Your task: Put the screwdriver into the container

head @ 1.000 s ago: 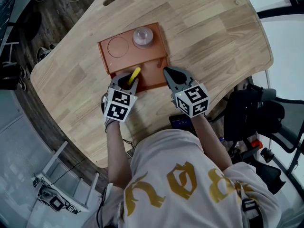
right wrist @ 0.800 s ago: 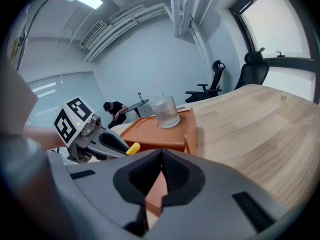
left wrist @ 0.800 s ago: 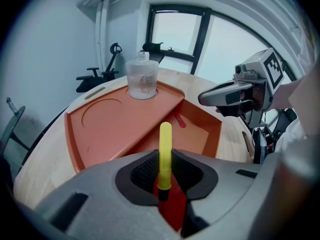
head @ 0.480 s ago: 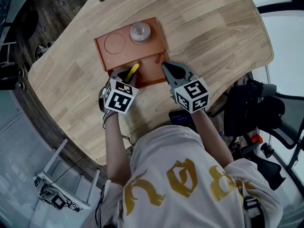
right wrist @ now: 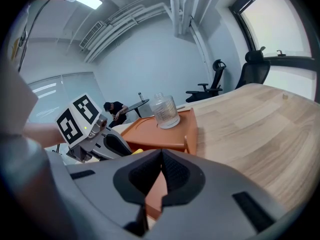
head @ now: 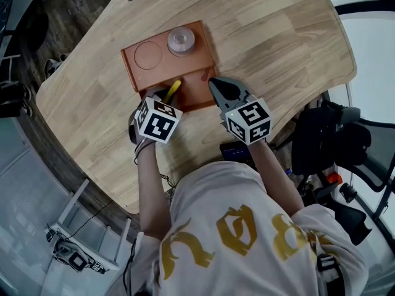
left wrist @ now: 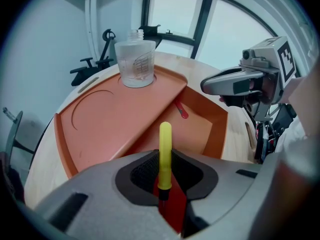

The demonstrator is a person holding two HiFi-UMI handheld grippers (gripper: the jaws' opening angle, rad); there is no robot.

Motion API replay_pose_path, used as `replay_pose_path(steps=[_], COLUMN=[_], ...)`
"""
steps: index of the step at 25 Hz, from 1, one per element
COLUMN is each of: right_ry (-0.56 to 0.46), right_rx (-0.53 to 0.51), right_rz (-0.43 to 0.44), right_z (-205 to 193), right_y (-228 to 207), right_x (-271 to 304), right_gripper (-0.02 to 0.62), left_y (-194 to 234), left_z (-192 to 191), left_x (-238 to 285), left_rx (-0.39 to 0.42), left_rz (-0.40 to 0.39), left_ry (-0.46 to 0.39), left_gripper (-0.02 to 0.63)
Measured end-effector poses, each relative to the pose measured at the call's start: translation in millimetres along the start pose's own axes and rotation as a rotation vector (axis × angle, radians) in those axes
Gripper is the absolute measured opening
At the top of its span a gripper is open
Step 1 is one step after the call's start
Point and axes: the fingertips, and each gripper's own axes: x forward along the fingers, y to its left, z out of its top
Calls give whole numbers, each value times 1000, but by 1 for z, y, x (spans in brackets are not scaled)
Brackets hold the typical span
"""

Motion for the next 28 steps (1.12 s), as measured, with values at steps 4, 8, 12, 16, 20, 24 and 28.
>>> replay_pose_path(steps=[4,8,12,16,20,24,28], right_ry=[2,4,2,9,5,4,-3], right_rx=[2,8,16,23,37,41,52], right_rz=[0,-1,0,1,-4,-13,-13], right_z=[-1,-4,-3,-8,-9,-8,-7], right_y=[-1,-2,-4,-3,-5,-13,-14], right_x=[1,1,2,1,0,-1,-3], right_gripper=[11,12,11,11,11,11,11], left_y=[0,-1,0,0,-5,-5,-2], left_z=[0,-2,-2,-5,-7,-5,-3], left_x=[4,8,13,20,26,26,25], left_rx=[7,16,21,28,19,8,19], left_rz=[2,8,23,34,25,42,76], left_ry=[30,73,113,156,165,151,132], left_gripper=[77,77,77,77,78,77,77])
